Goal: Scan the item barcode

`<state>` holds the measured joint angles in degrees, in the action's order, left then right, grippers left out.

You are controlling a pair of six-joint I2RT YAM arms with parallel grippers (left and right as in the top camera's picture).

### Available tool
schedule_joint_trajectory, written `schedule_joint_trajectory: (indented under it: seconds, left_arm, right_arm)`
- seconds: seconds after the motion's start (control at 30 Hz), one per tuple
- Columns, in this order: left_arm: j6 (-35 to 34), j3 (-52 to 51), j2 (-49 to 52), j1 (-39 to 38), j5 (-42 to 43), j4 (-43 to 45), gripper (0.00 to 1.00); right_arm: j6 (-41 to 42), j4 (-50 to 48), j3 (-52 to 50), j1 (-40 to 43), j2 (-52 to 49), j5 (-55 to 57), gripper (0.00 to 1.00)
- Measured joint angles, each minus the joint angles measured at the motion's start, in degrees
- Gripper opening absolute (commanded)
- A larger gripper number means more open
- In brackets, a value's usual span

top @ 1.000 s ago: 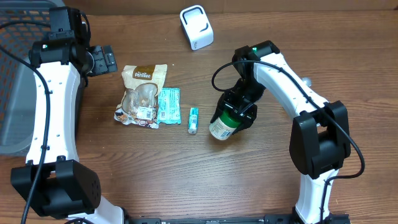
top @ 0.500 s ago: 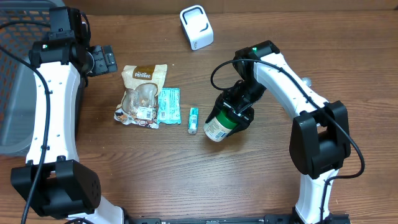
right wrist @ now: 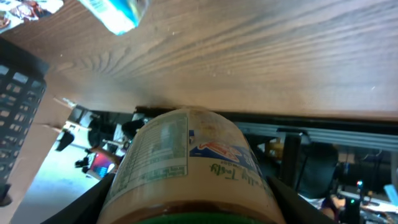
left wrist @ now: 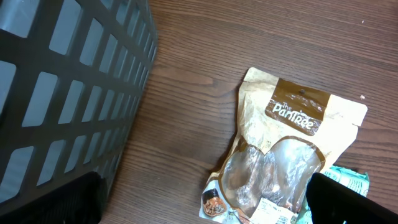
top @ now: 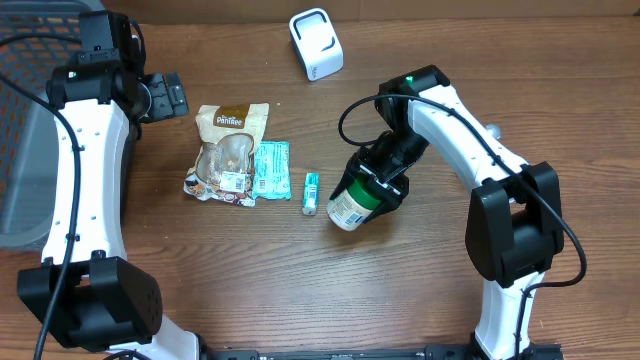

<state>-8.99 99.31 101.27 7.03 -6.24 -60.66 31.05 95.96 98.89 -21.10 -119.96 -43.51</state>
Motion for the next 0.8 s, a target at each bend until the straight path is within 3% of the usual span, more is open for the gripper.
schedule_joint_trajectory:
  seconds: [0.8]
  left_arm:
    - [0.00,0.00,0.00,0.00,0.00,0.00,1.00]
  right_arm:
    - [0.11,0.98,0.00,0.00,0.00,-4.79,0.34]
